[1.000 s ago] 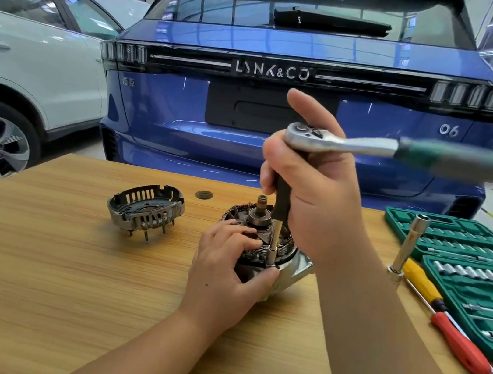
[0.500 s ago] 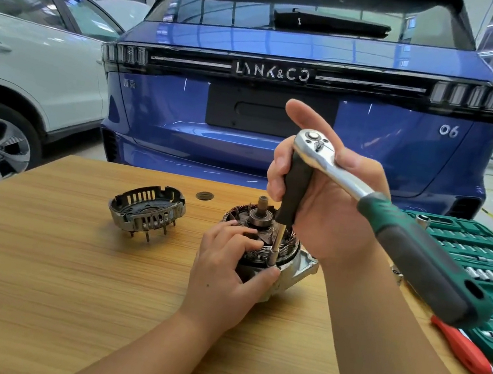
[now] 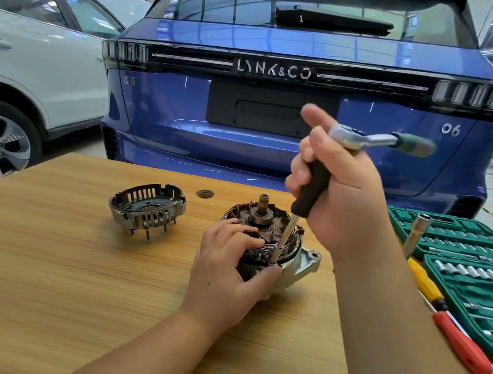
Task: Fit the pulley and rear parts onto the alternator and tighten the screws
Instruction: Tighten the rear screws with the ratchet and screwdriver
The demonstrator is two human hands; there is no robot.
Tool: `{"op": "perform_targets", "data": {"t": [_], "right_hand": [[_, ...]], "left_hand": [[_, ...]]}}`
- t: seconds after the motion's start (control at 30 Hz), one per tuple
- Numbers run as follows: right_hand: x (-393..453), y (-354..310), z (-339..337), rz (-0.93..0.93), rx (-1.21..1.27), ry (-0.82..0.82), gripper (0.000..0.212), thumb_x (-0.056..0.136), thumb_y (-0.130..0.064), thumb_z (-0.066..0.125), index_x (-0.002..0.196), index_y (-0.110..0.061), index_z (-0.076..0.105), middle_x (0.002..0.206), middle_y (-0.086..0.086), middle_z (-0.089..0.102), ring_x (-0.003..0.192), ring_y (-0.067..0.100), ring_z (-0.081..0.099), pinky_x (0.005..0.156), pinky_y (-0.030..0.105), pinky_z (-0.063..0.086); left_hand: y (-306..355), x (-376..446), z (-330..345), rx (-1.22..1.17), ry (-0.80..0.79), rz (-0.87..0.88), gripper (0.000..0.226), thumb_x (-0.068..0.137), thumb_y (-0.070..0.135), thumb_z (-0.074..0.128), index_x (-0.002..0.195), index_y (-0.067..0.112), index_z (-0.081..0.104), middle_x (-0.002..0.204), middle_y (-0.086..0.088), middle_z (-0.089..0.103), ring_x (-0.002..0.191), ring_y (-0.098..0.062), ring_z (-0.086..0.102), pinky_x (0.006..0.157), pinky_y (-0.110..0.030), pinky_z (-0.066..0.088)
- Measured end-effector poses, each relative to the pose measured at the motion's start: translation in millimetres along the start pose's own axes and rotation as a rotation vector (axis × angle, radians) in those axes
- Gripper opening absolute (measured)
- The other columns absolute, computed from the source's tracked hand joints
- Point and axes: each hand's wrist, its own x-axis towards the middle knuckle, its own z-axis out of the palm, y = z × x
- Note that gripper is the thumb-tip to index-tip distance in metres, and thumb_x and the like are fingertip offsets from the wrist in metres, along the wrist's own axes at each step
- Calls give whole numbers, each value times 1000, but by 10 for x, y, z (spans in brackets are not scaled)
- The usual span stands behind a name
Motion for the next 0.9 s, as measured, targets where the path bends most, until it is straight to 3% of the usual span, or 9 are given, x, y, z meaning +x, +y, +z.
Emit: {"op": "perform_targets", "data": {"t": [0.1, 0.2, 0.3, 0.37, 0.47, 0.6, 0.67, 0.73, 0.9], "right_hand": [[-44, 85, 87, -230, -185, -142, 42, 97, -7, 59, 134, -27, 53, 75, 7, 51, 60, 17, 47, 59, 29, 46], [-41, 166, 194, -339, -283, -163, 44, 95, -4, 62, 130, -30, 57, 77, 9, 55, 58, 19, 46, 54, 30, 45], [-43, 171, 158, -270, -124, -264, 50, 82, -4, 59, 124, -31, 65, 76, 4, 55, 60, 19, 41, 56, 29, 38], [-32, 131, 103, -171, 9, -342, 54, 74, -11, 55, 126, -23, 66, 80, 12, 50, 65, 26, 39, 61, 33, 34], [-20, 77, 32, -104, 79, -427, 65, 74, -33, 68, 134, -10, 58, 84, 14, 48, 72, 29, 36, 66, 37, 31], [-42, 56, 74, -119, -60, -286, 63, 78, -43, 80, 130, -15, 57, 78, 1, 58, 67, 17, 46, 64, 29, 40], [-47, 74, 148, -166, -212, -77, 42, 84, -35, 77, 119, -18, 63, 67, -5, 56, 57, 12, 47, 58, 24, 41], [-25, 90, 182, -174, -300, 92, 22, 88, -29, 71, 106, -18, 67, 58, -8, 51, 49, 10, 42, 51, 22, 40], [-24, 34, 104, -32, -42, -97, 31, 92, -11, 61, 123, -15, 61, 72, 0, 48, 59, 12, 46, 62, 25, 42]], "left_hand": [[-23, -5, 15, -12, 0, 8, 45, 77, 55, 68, 107, 22, 70, 122, 17, 57, 133, -10, 36, 111, -21, 24], [-61, -6, 30, -51, -5, 6, 40, 77, 55, 68, 104, 26, 68, 122, 25, 55, 134, -11, 39, 112, -23, 28], [-119, 1, 70, -65, 36, 56, 31, 77, 50, 71, 102, 35, 59, 119, 34, 49, 131, -12, 42, 111, -31, 34], [-129, 1, 95, -124, 53, 31, 34, 78, 52, 71, 106, 40, 56, 123, 39, 45, 130, -19, 46, 110, -42, 38], [-140, -8, 118, -65, 107, 42, 41, 77, 62, 68, 111, 44, 53, 125, 46, 42, 126, -13, 48, 104, -32, 39], [-114, -11, 105, -112, 66, -3, 47, 74, 57, 70, 110, 28, 62, 124, 33, 50, 127, -1, 42, 107, -18, 32], [-84, -16, 71, -70, 32, -2, 50, 74, 59, 67, 110, 23, 66, 122, 23, 54, 130, 1, 38, 109, -14, 26], [-51, -18, 37, -15, 20, 18, 48, 76, 59, 63, 107, 24, 68, 122, 20, 55, 133, -8, 37, 109, -23, 27], [-6, -3, -5, -20, -1, 1, 48, 76, 59, 61, 107, 22, 69, 121, 19, 54, 132, -10, 37, 109, -32, 30]]}}
